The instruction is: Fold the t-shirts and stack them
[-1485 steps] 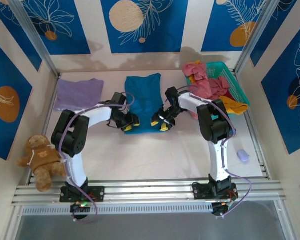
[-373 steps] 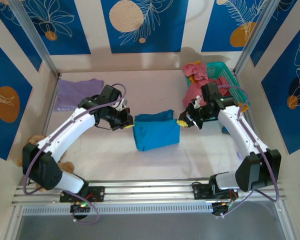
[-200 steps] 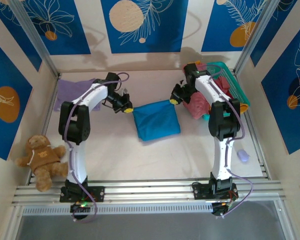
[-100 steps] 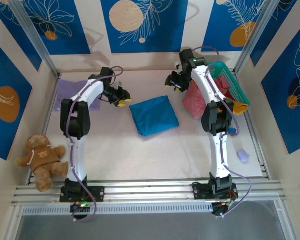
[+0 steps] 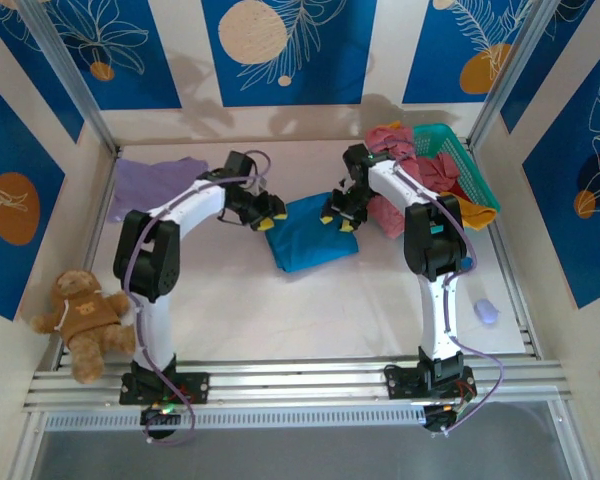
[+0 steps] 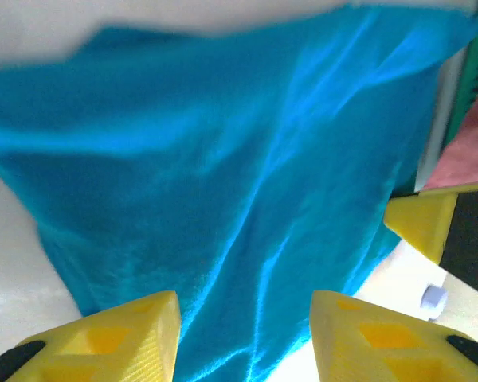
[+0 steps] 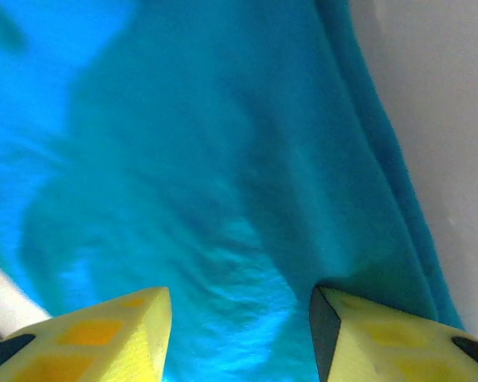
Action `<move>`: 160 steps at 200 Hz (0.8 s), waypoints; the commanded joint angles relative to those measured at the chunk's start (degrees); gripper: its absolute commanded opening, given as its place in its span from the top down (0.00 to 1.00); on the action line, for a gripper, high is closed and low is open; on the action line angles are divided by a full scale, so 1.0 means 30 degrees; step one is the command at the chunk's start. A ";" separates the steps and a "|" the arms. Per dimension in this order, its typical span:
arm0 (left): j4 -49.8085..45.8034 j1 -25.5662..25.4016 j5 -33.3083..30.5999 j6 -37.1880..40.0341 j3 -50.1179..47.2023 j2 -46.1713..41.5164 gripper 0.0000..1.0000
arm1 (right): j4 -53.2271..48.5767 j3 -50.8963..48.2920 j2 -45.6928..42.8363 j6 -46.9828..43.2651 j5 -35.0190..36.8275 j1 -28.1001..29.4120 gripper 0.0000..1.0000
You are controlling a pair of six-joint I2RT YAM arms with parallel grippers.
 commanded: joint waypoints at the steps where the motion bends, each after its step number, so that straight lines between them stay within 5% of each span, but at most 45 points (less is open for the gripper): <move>1: 0.1490 -0.0485 -0.0972 -0.0773 -0.0648 0.0821 0.53 | 0.1073 -0.1506 -0.1269 0.0611 -0.0928 0.0159 0.49; 43: -0.0129 -0.0549 -0.2499 0.0915 -0.0873 0.1847 0.51 | 0.2136 -0.4617 -0.2380 0.0990 -0.1600 0.0585 0.50; 101: -0.1694 -0.0547 -0.3716 0.2794 -0.2996 -0.1217 0.48 | 0.3493 -0.9251 -0.6728 0.3129 -0.2408 0.3168 0.49; 160: -0.4356 -0.0549 -0.4494 0.3837 -0.2570 -0.5095 0.44 | 0.3297 -0.6755 -0.7913 0.2691 -0.1148 0.2653 0.48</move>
